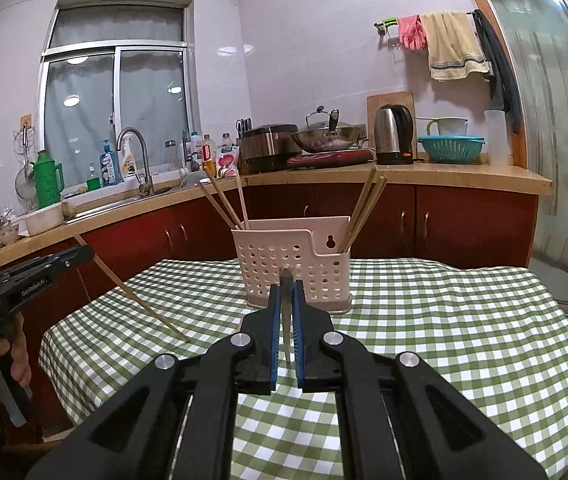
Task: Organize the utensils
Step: 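Lift both held chopsticks and carry them toward the caddy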
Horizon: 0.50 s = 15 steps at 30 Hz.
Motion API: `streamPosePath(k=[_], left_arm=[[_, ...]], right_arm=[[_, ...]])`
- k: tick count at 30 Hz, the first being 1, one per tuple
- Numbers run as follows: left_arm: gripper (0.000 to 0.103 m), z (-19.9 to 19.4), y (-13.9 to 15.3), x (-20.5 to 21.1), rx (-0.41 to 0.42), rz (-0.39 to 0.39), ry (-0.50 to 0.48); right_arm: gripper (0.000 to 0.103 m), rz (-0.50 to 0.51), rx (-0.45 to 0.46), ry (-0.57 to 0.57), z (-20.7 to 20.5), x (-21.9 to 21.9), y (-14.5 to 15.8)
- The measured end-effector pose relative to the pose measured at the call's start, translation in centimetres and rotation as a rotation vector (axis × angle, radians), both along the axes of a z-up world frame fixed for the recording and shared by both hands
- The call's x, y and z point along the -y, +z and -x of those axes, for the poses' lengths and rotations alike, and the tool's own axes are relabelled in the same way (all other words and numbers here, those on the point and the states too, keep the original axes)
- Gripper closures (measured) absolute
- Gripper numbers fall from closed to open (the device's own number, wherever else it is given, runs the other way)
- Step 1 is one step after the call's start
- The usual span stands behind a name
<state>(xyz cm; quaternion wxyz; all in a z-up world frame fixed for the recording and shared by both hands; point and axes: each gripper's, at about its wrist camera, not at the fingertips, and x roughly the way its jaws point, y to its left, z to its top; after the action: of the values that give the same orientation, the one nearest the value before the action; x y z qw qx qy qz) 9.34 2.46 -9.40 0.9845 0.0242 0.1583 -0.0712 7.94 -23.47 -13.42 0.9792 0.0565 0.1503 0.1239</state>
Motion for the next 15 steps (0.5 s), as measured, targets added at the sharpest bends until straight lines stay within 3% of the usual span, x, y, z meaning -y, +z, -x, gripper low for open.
streamPosePath(k=[15], left_arm=[[0.096,-3.0,1.3,0.1,0.016,0.023,-0.023]], right_arm=[[0.096,0.009,0.011,0.019,-3.7,-0.8,2.2]])
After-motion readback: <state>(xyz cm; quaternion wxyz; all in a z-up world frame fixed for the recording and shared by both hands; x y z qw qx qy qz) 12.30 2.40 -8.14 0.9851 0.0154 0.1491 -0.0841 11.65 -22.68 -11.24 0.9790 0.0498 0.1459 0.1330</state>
